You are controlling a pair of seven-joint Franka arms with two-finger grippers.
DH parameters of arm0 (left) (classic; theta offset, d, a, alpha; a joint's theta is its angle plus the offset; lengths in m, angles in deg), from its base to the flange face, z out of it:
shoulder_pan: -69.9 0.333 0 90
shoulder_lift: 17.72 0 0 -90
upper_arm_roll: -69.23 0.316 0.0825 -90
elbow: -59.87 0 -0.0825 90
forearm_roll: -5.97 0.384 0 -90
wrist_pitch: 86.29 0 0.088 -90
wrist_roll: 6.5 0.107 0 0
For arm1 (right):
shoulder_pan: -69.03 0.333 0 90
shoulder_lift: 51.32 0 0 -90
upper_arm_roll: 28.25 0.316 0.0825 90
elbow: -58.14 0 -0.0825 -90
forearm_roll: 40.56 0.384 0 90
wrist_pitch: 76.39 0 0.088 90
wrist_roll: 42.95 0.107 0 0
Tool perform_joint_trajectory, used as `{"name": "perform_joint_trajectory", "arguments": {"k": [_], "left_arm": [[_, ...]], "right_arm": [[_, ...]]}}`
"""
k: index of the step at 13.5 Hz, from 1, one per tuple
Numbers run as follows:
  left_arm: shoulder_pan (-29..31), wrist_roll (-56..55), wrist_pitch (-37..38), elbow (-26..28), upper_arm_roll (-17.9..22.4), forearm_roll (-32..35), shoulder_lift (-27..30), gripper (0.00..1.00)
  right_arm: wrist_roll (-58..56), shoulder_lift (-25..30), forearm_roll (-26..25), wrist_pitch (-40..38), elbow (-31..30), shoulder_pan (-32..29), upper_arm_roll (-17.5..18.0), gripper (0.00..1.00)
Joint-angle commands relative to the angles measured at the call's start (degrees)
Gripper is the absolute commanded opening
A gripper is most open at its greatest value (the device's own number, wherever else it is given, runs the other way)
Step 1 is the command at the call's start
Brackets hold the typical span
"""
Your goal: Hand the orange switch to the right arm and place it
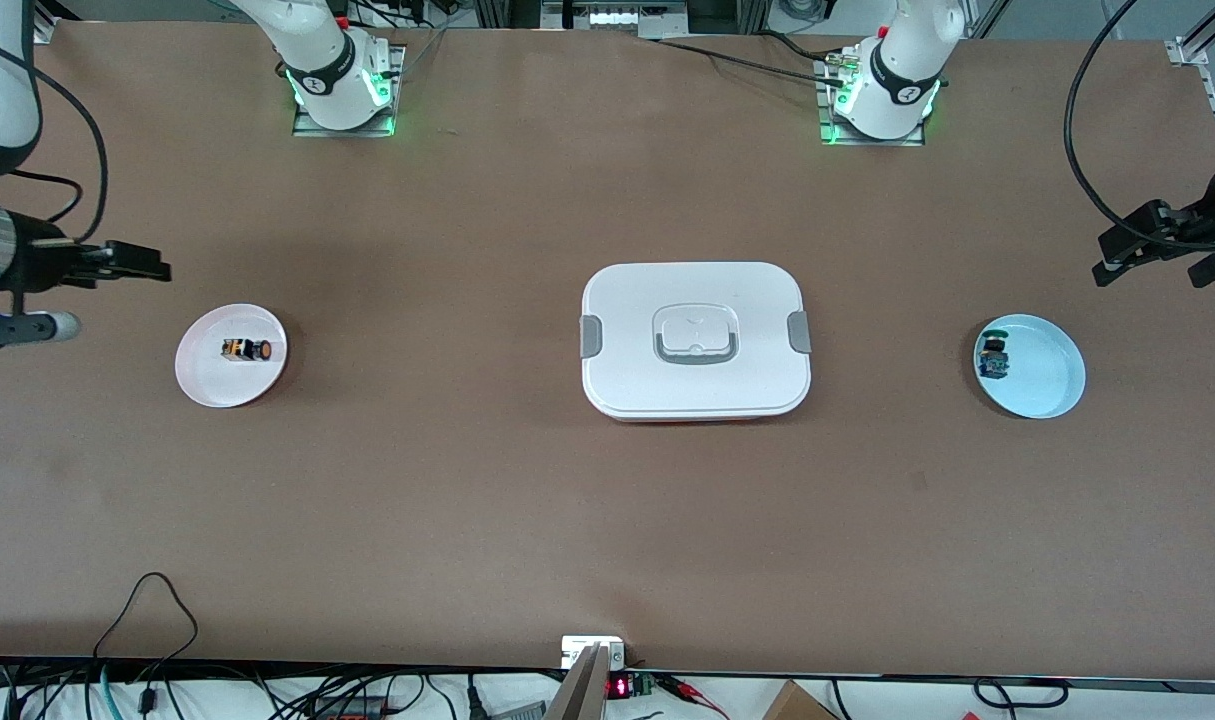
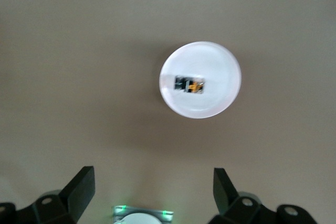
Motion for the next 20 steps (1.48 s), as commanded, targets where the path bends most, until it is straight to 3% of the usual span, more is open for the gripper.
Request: {"name": "perform_joint_trajectory", "arguments": {"k": [1, 3, 6, 11, 20], "left_arm": [[0.3, 0.2, 1.4, -2.0, -0.2, 0.3, -1.0, 1.0], [0.4, 0.2, 1.4, -1.9, -0.1, 0.3, -1.1, 1.0], [0.3, 0.2, 1.4, -2.0, -0.1, 0.3, -1.2, 1.0], [0.3, 0.3, 1.4, -1.9, 0.0, 0.3, -1.3, 1.0], [0.4, 0.3, 1.4, -1.9, 0.1, 0.3, -1.3, 1.0]], "right_arm": [[-0.5, 0.2, -2.5, 0.4, 1.2, -0.3, 0.5, 1.0], [9.4, 1.5, -1.8, 0.0, 1.2, 0.0, 0.8, 1.0], [7.1, 2.6, -1.9, -0.9, 0.2, 0.0, 1.5, 1.0], [7.7, 11.3, -1.4, 7.8, -12.7, 0.0, 1.5, 1.0], [9.4, 11.3, -1.5, 6.8, -11.0, 0.1, 2.6, 1.0]]}}
